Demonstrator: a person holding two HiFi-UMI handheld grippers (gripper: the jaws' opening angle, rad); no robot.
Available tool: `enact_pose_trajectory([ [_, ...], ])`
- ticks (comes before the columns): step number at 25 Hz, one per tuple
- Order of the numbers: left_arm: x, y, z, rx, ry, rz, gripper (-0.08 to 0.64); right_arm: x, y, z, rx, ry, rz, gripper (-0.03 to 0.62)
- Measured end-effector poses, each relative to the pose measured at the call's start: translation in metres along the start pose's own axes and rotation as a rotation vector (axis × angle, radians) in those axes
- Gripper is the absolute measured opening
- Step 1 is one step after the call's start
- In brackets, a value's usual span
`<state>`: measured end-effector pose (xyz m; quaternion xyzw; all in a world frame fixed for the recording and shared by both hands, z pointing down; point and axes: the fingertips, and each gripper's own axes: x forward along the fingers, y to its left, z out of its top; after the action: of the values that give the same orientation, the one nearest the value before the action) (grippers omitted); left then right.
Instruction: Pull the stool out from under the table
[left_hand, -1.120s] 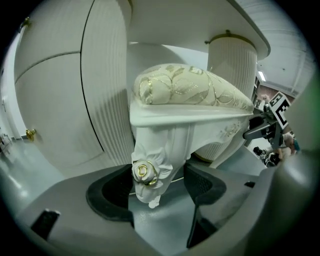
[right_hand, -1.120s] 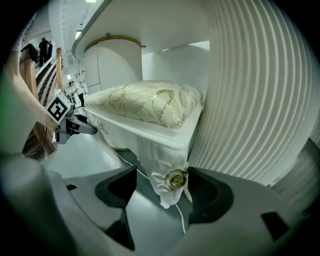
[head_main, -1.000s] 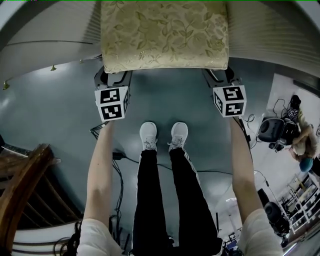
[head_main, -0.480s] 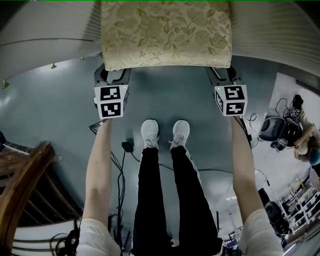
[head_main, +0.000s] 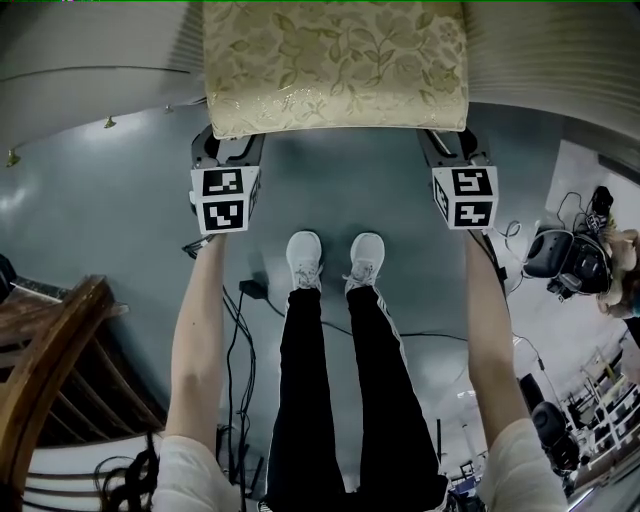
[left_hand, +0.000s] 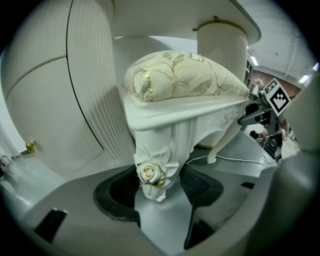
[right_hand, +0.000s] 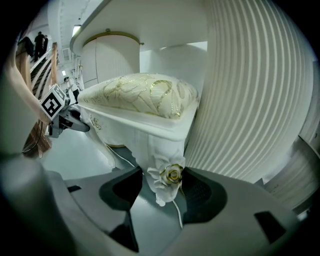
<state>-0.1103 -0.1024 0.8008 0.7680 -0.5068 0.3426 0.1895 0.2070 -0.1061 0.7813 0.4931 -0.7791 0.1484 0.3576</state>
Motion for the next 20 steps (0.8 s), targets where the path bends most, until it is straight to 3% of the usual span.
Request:
enact_pose_trajectory([
  [20, -0.0037, 0.0008, -0.0009, 0.015, 0.039, -0.008, 0.272, -0.0028, 0.0022, -0.0021, 0.026, 0.038, -0.006, 0.256],
])
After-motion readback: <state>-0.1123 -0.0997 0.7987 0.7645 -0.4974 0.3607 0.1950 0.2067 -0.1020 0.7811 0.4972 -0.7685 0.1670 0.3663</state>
